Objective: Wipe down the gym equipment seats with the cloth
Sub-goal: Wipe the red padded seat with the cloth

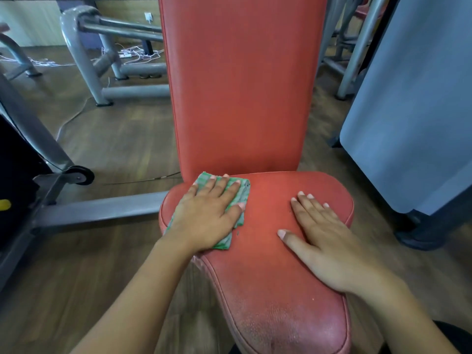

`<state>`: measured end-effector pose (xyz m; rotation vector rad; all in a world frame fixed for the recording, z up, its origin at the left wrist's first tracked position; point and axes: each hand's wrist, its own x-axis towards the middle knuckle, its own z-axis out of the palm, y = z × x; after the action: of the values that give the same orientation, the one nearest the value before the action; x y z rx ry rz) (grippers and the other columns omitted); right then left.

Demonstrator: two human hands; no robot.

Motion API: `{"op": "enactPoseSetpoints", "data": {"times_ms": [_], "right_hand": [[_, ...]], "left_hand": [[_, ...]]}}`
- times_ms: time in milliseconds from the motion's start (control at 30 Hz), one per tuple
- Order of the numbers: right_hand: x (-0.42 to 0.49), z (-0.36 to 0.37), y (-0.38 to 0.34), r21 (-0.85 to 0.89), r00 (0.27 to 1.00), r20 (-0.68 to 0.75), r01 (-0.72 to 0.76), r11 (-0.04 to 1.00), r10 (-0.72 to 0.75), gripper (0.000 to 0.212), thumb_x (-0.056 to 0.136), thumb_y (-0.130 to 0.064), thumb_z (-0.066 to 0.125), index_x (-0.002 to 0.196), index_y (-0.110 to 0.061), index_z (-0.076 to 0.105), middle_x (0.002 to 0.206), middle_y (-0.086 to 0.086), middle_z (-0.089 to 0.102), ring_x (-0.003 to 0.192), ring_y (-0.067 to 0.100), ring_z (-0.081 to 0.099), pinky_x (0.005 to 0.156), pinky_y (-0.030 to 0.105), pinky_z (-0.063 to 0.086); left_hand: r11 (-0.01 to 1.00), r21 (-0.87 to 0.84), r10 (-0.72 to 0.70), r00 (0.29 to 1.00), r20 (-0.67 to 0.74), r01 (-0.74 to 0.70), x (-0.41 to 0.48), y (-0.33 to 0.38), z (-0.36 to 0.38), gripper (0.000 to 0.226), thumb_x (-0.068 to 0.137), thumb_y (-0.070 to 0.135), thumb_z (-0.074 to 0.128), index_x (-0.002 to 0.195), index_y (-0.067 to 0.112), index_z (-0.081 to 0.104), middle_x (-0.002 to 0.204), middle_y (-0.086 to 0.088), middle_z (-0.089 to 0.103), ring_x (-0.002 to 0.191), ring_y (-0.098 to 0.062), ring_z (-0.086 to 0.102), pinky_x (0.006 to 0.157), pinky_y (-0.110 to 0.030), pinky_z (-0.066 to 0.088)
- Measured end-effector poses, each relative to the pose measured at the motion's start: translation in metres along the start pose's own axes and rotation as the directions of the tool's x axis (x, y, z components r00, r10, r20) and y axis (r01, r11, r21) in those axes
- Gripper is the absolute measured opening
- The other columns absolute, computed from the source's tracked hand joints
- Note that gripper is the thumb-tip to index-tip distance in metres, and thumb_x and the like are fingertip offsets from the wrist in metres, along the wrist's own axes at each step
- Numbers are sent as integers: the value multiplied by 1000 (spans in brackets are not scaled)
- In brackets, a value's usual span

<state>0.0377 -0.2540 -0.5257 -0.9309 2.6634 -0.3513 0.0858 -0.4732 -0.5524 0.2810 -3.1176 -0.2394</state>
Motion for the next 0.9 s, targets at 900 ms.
{"op": "enactPoseSetpoints", "data": {"times_ms": [900], "right_hand": [[1, 1, 0, -1, 1000, 1, -2, 1000, 2, 77, 90, -62, 21, 154, -25, -3, 159, -8, -16, 137, -5, -19, 113, 21, -15]], "left_hand": [[997, -43, 58, 997, 45, -56, 4, 11, 3, 58, 96, 56, 15, 150, 40, 6, 160, 12, 0, 146, -7, -3, 118, -35, -2]]}}
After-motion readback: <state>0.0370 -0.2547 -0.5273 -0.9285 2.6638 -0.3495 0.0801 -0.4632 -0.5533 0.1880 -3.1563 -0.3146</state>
